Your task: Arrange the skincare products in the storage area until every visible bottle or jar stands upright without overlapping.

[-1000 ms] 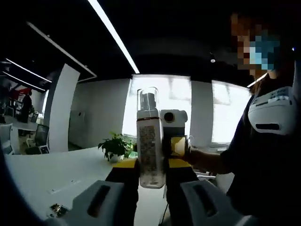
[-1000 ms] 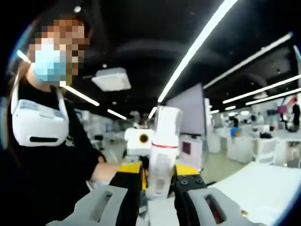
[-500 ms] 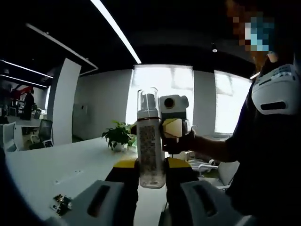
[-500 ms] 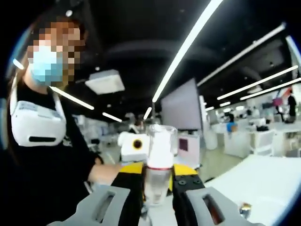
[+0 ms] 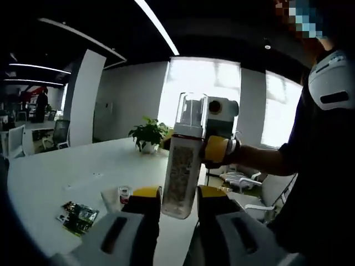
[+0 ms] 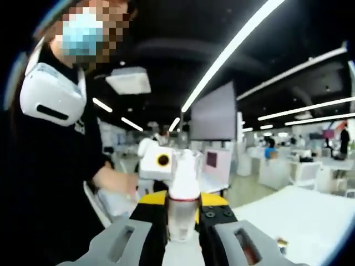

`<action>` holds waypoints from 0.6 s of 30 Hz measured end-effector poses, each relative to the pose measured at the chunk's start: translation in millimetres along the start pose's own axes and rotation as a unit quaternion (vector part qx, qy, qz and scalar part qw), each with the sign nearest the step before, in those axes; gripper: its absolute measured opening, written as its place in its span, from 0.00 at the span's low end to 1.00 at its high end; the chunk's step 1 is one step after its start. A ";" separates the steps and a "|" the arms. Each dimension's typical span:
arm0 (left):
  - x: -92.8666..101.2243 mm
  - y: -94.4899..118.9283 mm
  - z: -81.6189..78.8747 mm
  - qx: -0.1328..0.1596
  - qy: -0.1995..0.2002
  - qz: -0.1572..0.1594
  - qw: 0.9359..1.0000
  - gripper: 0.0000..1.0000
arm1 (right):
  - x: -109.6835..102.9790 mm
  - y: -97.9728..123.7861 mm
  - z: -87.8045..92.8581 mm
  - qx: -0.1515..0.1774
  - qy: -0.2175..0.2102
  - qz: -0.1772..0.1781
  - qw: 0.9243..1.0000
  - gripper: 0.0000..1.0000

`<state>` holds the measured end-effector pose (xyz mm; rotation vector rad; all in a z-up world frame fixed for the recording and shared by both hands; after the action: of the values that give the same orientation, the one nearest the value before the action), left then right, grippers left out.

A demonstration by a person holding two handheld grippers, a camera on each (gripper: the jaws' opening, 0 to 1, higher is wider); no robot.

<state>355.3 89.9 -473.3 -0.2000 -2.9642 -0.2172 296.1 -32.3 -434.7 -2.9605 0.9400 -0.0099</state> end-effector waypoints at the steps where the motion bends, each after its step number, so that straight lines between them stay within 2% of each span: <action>1: -1.1 -0.8 5.6 -0.005 0.000 -0.002 1.000 0.23 | 0.6 0.7 3.5 0.002 -0.003 0.000 1.000 0.13; 6: -6.8 -5.7 28.1 -0.029 0.019 -0.013 0.999 0.33 | 6.6 5.6 26.2 -0.005 -0.014 0.012 1.000 0.13; 12: -16.6 -10.6 63.2 -0.074 0.035 -0.052 0.995 0.64 | 16.5 15.5 54.7 -0.015 -0.023 0.028 0.999 0.13; 18: -25.1 -6.7 92.1 -0.090 0.041 -0.090 0.991 0.76 | 33.0 23.6 83.9 -0.027 -0.034 0.036 0.998 0.13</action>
<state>364.9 94.5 -568.4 0.0537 -2.8804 -0.5053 310.8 -67.9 -519.6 -2.9525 1.0539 0.1184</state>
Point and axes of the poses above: the point that each gripper's makers call its tool centre point, and the gripper's own axes: y roughly backward along the fingers, x roughly to its right, z roughly out of its underside, the point moved 8 cm from there along y, roughly backward along the fingers, and after that the axes turned 4 degrees about -z, right-handed, at the moved point
